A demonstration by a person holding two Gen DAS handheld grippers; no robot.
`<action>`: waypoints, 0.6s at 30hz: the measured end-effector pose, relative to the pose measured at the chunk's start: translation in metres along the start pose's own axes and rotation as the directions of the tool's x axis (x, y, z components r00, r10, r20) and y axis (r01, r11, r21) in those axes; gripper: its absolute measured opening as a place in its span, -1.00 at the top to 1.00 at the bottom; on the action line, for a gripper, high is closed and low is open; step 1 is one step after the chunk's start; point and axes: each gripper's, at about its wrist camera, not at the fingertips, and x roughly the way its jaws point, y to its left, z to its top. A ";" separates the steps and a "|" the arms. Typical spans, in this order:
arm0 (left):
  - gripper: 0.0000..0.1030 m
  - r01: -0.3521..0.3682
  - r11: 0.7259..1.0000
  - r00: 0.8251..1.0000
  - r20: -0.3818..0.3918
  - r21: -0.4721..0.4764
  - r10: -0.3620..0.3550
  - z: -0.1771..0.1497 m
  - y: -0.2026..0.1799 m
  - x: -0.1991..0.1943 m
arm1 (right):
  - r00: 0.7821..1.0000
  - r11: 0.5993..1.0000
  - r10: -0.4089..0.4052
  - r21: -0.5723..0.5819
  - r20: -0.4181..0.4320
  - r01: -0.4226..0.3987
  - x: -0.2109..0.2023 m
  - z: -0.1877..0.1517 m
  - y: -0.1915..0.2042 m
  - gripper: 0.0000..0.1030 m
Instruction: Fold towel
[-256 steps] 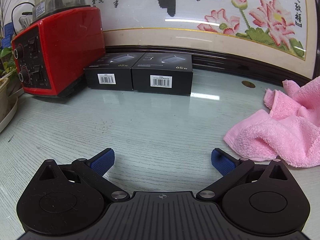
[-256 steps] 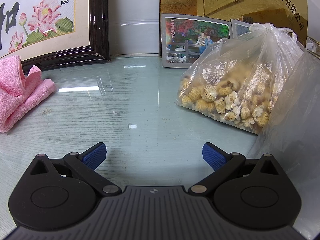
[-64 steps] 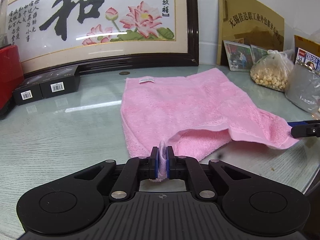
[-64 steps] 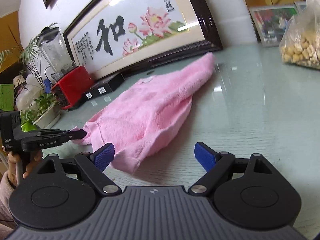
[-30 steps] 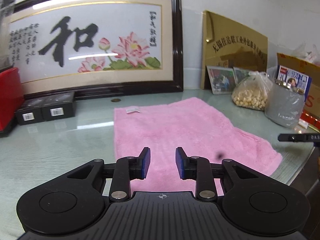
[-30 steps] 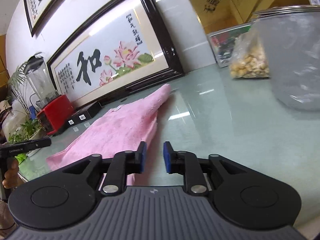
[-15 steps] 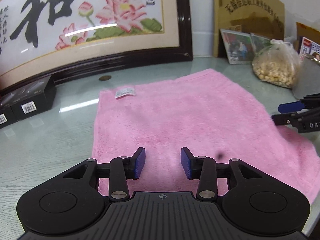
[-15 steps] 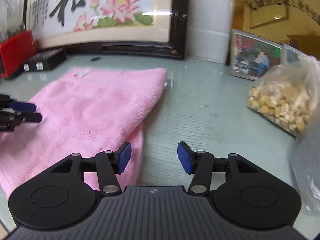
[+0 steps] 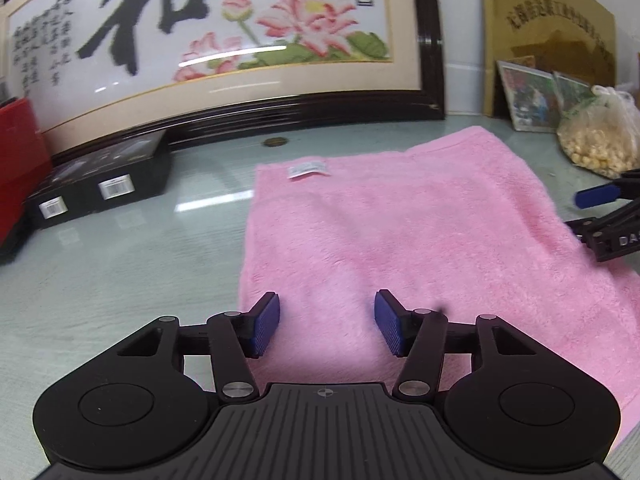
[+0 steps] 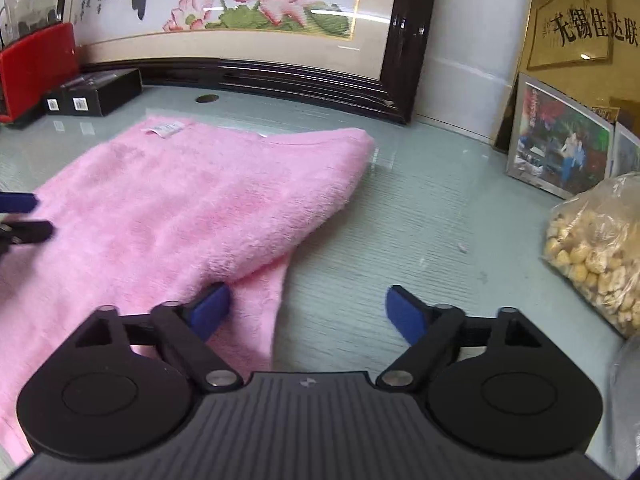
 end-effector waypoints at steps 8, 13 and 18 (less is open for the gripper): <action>-0.22 -0.127 0.992 0.992 0.005 -0.013 0.127 -0.008 -0.003 -0.013 | 0.974 0.975 -0.222 -0.016 0.051 0.223 -0.017 -0.014 -0.015 -0.77; -0.24 -0.160 0.987 0.987 0.009 -0.034 0.160 -0.013 -0.004 -0.020 | 0.985 0.989 -0.139 0.058 0.099 0.134 -0.020 -0.005 -0.027 -0.78; -0.24 -0.178 0.984 0.984 0.021 -0.016 0.178 -0.017 -0.006 -0.024 | 0.994 0.970 -0.074 0.236 0.076 0.054 0.008 0.024 -0.060 -0.78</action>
